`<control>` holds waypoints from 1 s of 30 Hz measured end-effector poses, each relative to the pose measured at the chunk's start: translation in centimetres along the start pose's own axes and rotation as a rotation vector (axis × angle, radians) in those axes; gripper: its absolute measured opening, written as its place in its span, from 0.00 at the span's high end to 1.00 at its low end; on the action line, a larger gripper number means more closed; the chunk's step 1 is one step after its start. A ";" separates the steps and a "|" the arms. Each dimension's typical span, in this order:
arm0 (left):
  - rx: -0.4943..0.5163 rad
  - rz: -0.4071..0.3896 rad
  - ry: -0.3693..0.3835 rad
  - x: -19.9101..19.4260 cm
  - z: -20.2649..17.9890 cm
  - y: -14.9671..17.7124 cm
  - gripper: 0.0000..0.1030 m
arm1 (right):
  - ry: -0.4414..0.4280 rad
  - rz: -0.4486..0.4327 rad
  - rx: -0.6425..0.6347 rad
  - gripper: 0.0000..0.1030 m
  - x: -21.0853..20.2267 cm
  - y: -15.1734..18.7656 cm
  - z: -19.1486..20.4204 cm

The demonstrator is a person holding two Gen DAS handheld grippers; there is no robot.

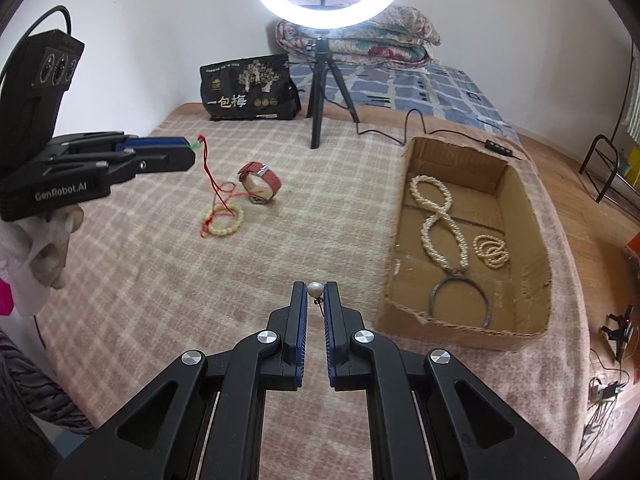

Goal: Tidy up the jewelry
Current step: 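Lift and carry the jade pendant and pearl earring over the box with both tools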

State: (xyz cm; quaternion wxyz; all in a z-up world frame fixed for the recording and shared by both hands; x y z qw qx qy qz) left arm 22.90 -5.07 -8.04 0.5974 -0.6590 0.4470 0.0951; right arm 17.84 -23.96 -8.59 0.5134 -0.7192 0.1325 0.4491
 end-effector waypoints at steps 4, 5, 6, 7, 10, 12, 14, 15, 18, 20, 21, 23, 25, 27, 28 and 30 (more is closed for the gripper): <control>0.017 -0.024 0.019 0.6 -1.7 -1.7 0.82 | 0.018 -0.003 0.019 0.94 -0.6 0.2 -1.9; 0.019 -0.027 0.025 0.9 -2.0 -2.0 0.82 | 0.025 -0.003 0.021 0.94 -0.7 0.3 -2.4; 0.021 -0.030 0.031 1.1 -2.4 -2.4 0.82 | 0.032 -0.003 0.023 0.94 -0.8 0.3 -2.8; 0.025 -0.032 0.039 1.5 -2.9 -2.8 0.82 | 0.037 -0.004 0.026 0.94 -1.0 0.4 -3.2; 0.034 -0.035 0.054 2.6 -4.3 -3.7 0.82 | 0.055 -0.005 0.041 0.94 -1.3 0.8 -4.7; 0.035 -0.035 0.063 3.5 -5.2 -4.3 0.82 | 0.065 -0.007 0.052 0.94 -1.6 1.1 -5.7; 0.034 -0.035 0.072 4.4 -6.0 -4.8 0.82 | 0.072 -0.010 0.065 0.94 -1.8 1.3 -6.6; 0.033 -0.034 0.076 5.0 -6.4 -5.1 0.82 | 0.074 -0.009 0.070 0.94 -1.8 1.4 -7.0; 0.030 -0.029 0.087 6.5 -7.8 -5.8 0.82 | 0.079 -0.007 0.079 0.94 -1.8 1.6 -8.2; 0.035 -0.023 0.092 7.6 -8.7 -6.1 0.82 | 0.083 -0.004 0.081 0.94 -1.6 1.7 -8.8; 0.038 -0.019 0.091 8.1 -9.0 -6.2 0.82 | 0.086 -0.003 0.082 0.94 -1.5 1.8 -9.1; 0.044 -0.012 0.089 9.0 -9.8 -6.3 0.82 | 0.093 0.001 0.085 0.94 -1.3 1.8 -9.7; 0.043 -0.003 0.089 10.1 -10.4 -6.4 0.82 | 0.096 0.005 0.090 0.94 -1.0 1.9 -10.3; 0.041 0.007 0.087 11.0 -10.7 -6.4 0.82 | 0.094 0.011 0.098 0.94 -0.7 2.0 -10.9; 0.040 0.013 0.083 11.5 -10.9 -6.4 0.82 | 0.094 0.015 0.102 0.94 -0.5 2.1 -11.2; 0.035 0.025 0.077 12.5 -11.1 -6.4 0.82 | 0.094 0.023 0.108 0.94 -0.1 2.2 -11.6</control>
Point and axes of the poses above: each gripper's, at about its wrist camera, not at the fingertips, and x roughly the way its jaws point, z to its left, y to its underside, the point moved 2 cm from there along x, roughly the way its jaws point, and after that the axes turned 11 degrees about -x, right-handed, at the moved point
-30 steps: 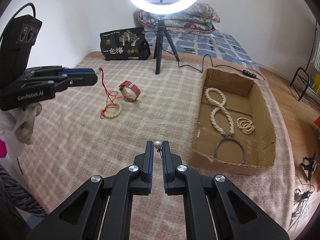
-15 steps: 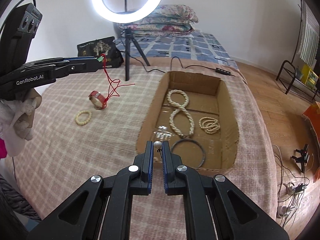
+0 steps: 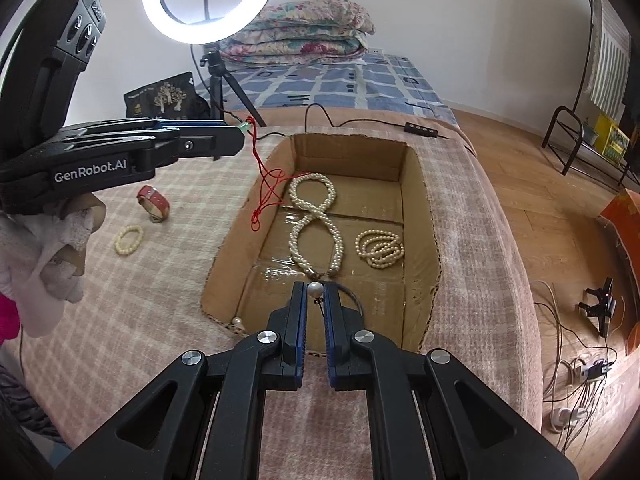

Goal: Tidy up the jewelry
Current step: 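Lift and carry the jade pendant and pearl earring over the box with both tools, then open both tools to drop the pendant and earring into the box, then withdraw both tools from the box toward the watch and bracelet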

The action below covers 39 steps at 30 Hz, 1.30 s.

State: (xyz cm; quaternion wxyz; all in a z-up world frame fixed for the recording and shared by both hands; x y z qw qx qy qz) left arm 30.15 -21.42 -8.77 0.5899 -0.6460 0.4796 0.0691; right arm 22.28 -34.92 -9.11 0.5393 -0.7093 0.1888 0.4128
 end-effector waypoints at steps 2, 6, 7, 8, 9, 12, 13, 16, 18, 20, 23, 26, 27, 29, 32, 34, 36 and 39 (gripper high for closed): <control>-0.005 0.010 -0.007 0.8 0.0 0.0 0.82 | -0.003 0.008 0.008 0.94 0.4 0.1 -0.3; -0.008 0.028 -0.020 2.2 -0.2 0.2 0.82 | -0.012 0.024 0.021 0.94 1.2 0.4 -0.9; -0.010 0.033 -0.021 2.4 -0.2 0.2 0.82 | -0.013 0.026 0.021 0.94 1.3 0.4 -0.9; -0.012 0.037 -0.022 2.6 -0.2 0.3 0.82 | -0.013 0.028 0.021 0.94 1.3 0.5 -0.9; -0.014 0.041 -0.024 2.8 -0.3 0.3 0.82 | -0.013 0.028 0.020 0.94 1.4 0.5 -1.0; -0.017 0.050 -0.026 3.3 -0.3 0.4 0.82 | -0.015 0.028 0.017 0.94 1.5 0.4 -0.9; -0.017 0.050 -0.027 3.3 -0.4 0.5 0.82 | -0.014 0.027 0.015 0.94 1.6 0.4 -0.8; -0.018 0.052 -0.030 3.4 -0.5 0.5 0.82 | -0.009 0.026 0.005 0.94 1.5 0.3 -0.5; -0.017 0.064 -0.037 3.5 -0.5 0.5 0.81 | 0.000 0.028 -0.003 0.89 1.6 0.2 -0.3; -0.018 0.066 -0.043 3.5 -0.5 0.5 0.64 | 0.012 0.027 -0.008 0.70 1.6 0.1 -0.1; -0.022 0.043 -0.048 3.0 -0.5 0.4 0.38 | 0.031 0.015 -0.014 0.52 1.4 0.1 0.1; -0.026 0.048 -0.055 2.9 -0.6 0.2 0.37 | 0.046 0.010 -0.027 0.39 1.2 -0.1 0.5; -0.026 0.050 -0.060 2.9 -0.6 0.2 0.37 | 0.056 0.008 -0.031 0.33 1.2 -0.1 0.5; -0.030 0.047 -0.061 2.6 -0.6 0.1 0.36 | 0.076 0.002 -0.039 0.29 1.0 -0.2 0.8; -0.034 0.043 -0.061 2.2 -0.5 0.1 0.35 | 0.083 0.002 -0.051 0.28 0.9 -0.4 1.1; -0.035 0.040 -0.065 1.9 -0.5 0.1 0.35 | 0.087 0.002 -0.056 0.28 0.8 -0.3 1.3; -0.040 0.039 -0.071 1.6 -0.3 0.1 0.35 | 0.089 0.003 -0.057 0.28 0.6 -0.3 1.5; -0.052 0.034 -0.077 0.9 0.0 -0.1 0.35 | 0.087 0.005 -0.057 0.28 0.4 -0.4 1.9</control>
Point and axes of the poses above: each gripper's, at about its wrist camera, not at the fingertips, and x roughly the way its jaws point, z to its left, y to its underside, the point moved 2 cm from there along x, roughly the way its jaws point, and after that the axes turned 11 degrees about -x, right-handed, at the moved point
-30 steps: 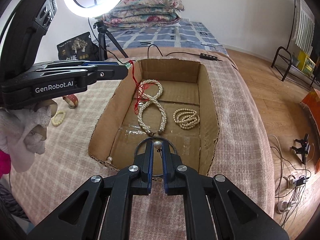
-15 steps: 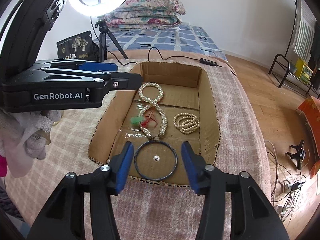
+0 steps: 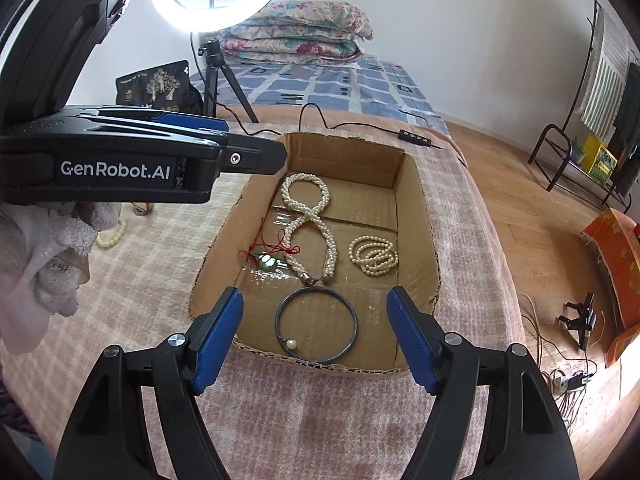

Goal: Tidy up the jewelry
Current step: 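Withdraw both tools from the box toward the watch and bracelet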

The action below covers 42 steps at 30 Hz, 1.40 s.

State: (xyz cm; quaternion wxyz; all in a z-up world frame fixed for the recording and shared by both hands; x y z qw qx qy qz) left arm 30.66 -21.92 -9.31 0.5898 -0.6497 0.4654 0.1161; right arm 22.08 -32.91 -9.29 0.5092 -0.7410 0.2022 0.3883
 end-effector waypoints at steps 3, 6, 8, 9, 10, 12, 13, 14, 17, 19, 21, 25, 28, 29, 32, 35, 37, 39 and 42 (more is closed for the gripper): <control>-0.009 -0.010 -0.007 -0.9 0.5 -0.1 0.35 | -0.004 -0.002 0.004 0.28 -0.4 -0.1 0.3; -0.014 -0.020 -0.015 -1.9 1.1 0.0 0.35 | -0.009 -0.005 0.008 0.28 -0.6 -0.3 0.7; -0.015 -0.031 -0.024 -2.9 1.6 0.0 0.35 | -0.013 -0.007 0.012 0.28 -0.8 -0.4 0.9; -0.015 -0.036 -0.028 -3.3 1.9 0.1 0.35 | -0.015 -0.008 0.014 0.28 -0.9 -0.5 1.0; -0.016 -0.042 -0.032 -3.8 2.1 0.1 0.35 | -0.018 -0.010 0.015 0.28 -1.0 -0.6 1.2; -0.016 -0.053 -0.042 -4.6 2.7 0.2 0.35 | -0.028 -0.014 0.018 0.28 -1.1 -0.9 1.6; -0.017 -0.058 -0.048 -5.1 3.0 0.3 0.35 | -0.030 -0.017 0.019 0.28 -1.2 -1.0 1.8; -0.017 -0.064 -0.053 -5.6 3.3 0.3 0.35 | -0.032 -0.019 0.019 0.28 -1.3 -1.2 2.0; -0.020 -0.082 -0.073 -7.1 4.5 0.5 0.35 | -0.036 -0.030 0.011 0.28 -1.6 -1.7 2.9; -0.021 -0.091 -0.086 -7.9 5.2 0.7 0.35 | -0.043 -0.034 0.007 0.28 -1.6 -2.1 3.5; -0.022 -0.099 -0.108 -8.7 6.1 0.9 0.35 | -0.055 -0.037 0.008 0.28 -1.5 -2.5 4.0; -0.032 -0.103 -0.144 -10.1 8.2 1.5 0.35 | -0.075 -0.043 0.002 0.28 -1.2 -3.4 5.0; -0.041 -0.105 -0.175 -11.2 9.9 2.0 0.35 | -0.090 -0.054 -0.005 0.28 -1.1 -4.4 6.0; -0.045 -0.105 -0.185 -11.5 10.6 2.2 0.35 | -0.095 -0.058 -0.006 0.28 -1.0 -4.7 6.4; -0.065 -0.095 -0.212 -12.3 12.5 2.7 0.35 | -0.101 -0.066 -0.001 0.28 -0.5 -5.6 7.3; -0.079 -0.078 -0.225 -12.9 14.4 3.5 0.35 | -0.116 -0.086 -0.013 0.28 -0.2 -6.4 8.3; -0.077 -0.077 -0.250 -13.2 15.6 4.1 0.35 | -0.111 -0.098 -0.031 0.28 0.1 -7.0 9.1; -0.080 -0.069 -0.273 -13.3 16.6 4.8 0.35 | -0.116 -0.115 -0.049 0.28 0.3 -7.6 9.9; -0.107 -0.043 -0.272 -13.2 18.4 5.8 0.35 | -0.127 -0.114 -0.071 0.28 1.0 -8.6 11.0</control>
Point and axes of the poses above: each gripper's, at about its wrist camera, not at the fingertips, and x roughly the way its jaws point, z to its left, y to its underside, the point moved 2 cm from there along x, roughly the way its jaws point, and after that the axes turned 11 degrees about -x, right-handed, at the moved point
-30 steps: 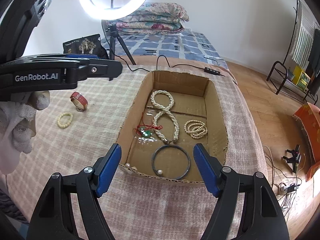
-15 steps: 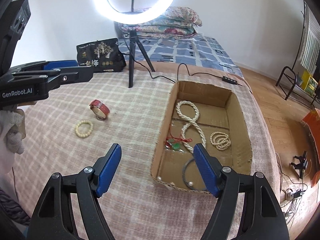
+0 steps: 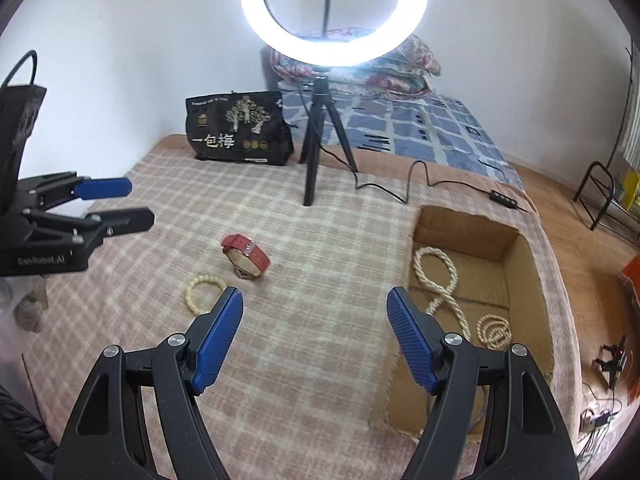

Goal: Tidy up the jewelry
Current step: 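Withdraw both tools from the box toward the watch and bracelet, then grasp the red-strap watch with the right tool while the left tool grasps the cream bead bracelet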

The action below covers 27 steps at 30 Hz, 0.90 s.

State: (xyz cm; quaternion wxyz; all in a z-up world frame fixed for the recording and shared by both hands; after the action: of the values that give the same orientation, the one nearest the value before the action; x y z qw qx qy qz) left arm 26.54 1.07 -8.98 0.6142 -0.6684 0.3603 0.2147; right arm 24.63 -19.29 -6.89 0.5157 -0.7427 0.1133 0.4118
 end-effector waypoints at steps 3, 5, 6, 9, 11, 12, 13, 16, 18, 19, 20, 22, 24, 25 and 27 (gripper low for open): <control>-0.021 0.029 -0.001 0.6 1.5 0.8 0.35 | -0.023 0.013 -0.010 0.28 1.1 -0.8 0.8; -0.030 0.048 0.000 1.0 2.2 1.4 0.35 | -0.038 0.021 -0.016 0.28 1.9 -1.4 1.3; -0.037 0.060 0.005 1.3 2.5 1.7 0.35 | -0.043 0.027 -0.020 0.28 2.4 -1.7 1.6; -0.061 0.095 0.022 2.2 3.3 2.4 0.35 | -0.079 0.053 -0.031 0.28 4.0 -2.5 2.5; -0.082 0.121 0.038 2.9 3.6 2.9 0.35 | -0.100 0.070 -0.030 0.28 5.1 -2.9 2.8; -0.090 0.133 0.045 3.3 3.8 3.1 0.36 | -0.107 0.080 -0.028 0.28 5.8 -3.0 3.0; -0.095 0.145 0.049 3.7 3.8 3.4 0.42 | -0.112 0.086 -0.029 0.28 6.3 -3.2 3.1; -0.107 0.180 0.052 4.8 4.0 3.8 0.47 | -0.124 0.110 -0.034 0.28 7.9 -3.3 3.5; -0.121 0.197 0.060 5.6 4.2 4.0 0.47 | -0.129 0.121 -0.038 0.28 8.8 -3.3 3.7; -0.125 0.205 0.065 6.0 4.3 4.1 0.47 | -0.131 0.126 -0.042 0.28 9.2 -3.4 3.8; -0.127 0.212 0.066 6.3 4.3 4.2 0.48 | -0.132 0.133 -0.049 0.28 9.7 -3.4 4.0; -0.130 0.229 0.067 7.0 4.3 4.3 0.57 | -0.134 0.143 -0.060 0.29 10.5 -3.5 4.2; -0.134 0.241 0.070 7.7 4.3 4.4 0.58 | -0.136 0.155 -0.067 0.35 11.2 -3.6 4.4; -0.134 0.247 0.068 8.0 4.2 4.5 0.58 | -0.143 0.166 -0.069 0.36 11.7 -3.6 4.5; -0.134 0.260 0.067 8.7 4.1 4.7 0.58 | -0.146 0.178 -0.074 0.36 12.3 -3.6 4.7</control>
State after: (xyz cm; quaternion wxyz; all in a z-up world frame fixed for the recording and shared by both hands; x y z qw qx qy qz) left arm 29.36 3.22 -19.09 0.5229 -0.6622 0.4493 0.2935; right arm 32.27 -10.54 -14.07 0.4562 -0.7163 0.1256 0.5128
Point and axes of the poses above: each gripper's, at about its wrist camera, not at the fingertips, and x roughly the way its jaws point, z to its left, y to its underside, the point moved 2 cm from there along x, roughly the way its jaws point, and after that the axes turned 11 degrees about -x, right-handed, at the moved point
